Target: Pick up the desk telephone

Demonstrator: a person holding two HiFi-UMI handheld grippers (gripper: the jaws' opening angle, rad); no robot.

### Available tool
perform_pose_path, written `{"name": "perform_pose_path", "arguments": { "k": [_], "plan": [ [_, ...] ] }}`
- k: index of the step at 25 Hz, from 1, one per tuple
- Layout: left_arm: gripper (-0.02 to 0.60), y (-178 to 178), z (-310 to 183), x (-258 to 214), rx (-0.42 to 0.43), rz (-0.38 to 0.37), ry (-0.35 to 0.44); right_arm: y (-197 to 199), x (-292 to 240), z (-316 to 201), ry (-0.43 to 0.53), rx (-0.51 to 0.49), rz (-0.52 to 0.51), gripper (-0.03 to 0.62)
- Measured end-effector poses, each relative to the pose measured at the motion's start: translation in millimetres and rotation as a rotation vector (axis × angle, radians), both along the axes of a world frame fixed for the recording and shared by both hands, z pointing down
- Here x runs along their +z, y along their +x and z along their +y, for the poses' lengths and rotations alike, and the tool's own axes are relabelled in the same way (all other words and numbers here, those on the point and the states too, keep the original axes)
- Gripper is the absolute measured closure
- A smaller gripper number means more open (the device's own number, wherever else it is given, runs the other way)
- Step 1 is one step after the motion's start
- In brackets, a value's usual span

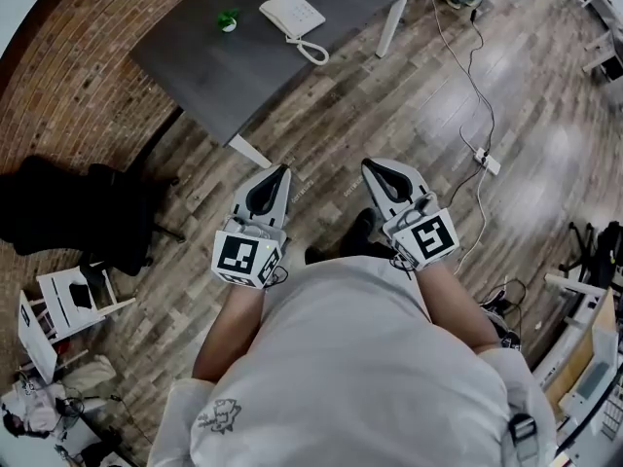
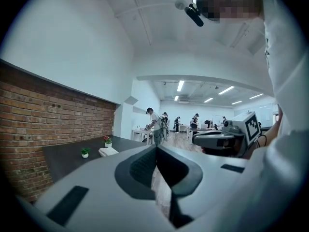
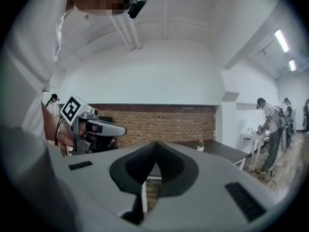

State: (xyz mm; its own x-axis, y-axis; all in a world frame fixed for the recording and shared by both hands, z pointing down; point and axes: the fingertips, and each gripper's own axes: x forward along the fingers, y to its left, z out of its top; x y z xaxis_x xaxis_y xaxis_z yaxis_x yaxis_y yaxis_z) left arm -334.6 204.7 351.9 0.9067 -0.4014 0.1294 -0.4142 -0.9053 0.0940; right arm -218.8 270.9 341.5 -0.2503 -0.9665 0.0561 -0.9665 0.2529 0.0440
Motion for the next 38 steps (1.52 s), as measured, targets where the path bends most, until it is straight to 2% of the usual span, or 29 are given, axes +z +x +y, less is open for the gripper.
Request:
{"name": "perform_pose_path", "arguments": {
  "k": [3, 5, 9, 15, 22, 28, 34, 38],
  "plan": [
    [0.568, 29.5, -8.8, 4.7, 0.010, -0.004, -0.001, 26.5, 4.0, -6.7, -0.011, 0.003, 0.015, 0.535],
    [0.500, 54.4, -10.4, 7.6, 0.044, -0.010, 0.008, 46.5, 7.0, -9.2, -0.014, 0.002, 0.015, 0.486],
    [0.384, 100.5, -15.2, 16.3, 0.087, -0.023, 0.011, 88.8, 13.0, -10.7, -0.020, -0.001, 0.005, 0.438],
    [0.303, 168.4, -14.1, 19.4, 0.159, -0.050, 0.012, 157.0, 15.8, -9.9, -0.036, -0.012, -0.026, 0.417],
    [0.279, 210.6, -22.2, 18.9, 0.156, -0.070, 0.004, 205.6, 18.7, -10.7, -0.039, 0.008, -0.048, 0.410],
    [0.281, 227.4, -44.8, 22.0, 0.146, -0.092, 0.023, 208.9, 24.6, -29.2, -0.064, -0.033, -0.039, 0.410],
    [0.281, 249.2, -84.9, 24.4, 0.166, -0.054, -0.004, 229.4, 26.3, -67.4, -0.068, -0.006, -0.030, 0.410],
    [0.281, 258.9, -125.6, 26.5, 0.171, -0.042, -0.017, 238.3, 29.5, -110.6, -0.090, -0.011, -0.044, 0.410]
  ]
}}
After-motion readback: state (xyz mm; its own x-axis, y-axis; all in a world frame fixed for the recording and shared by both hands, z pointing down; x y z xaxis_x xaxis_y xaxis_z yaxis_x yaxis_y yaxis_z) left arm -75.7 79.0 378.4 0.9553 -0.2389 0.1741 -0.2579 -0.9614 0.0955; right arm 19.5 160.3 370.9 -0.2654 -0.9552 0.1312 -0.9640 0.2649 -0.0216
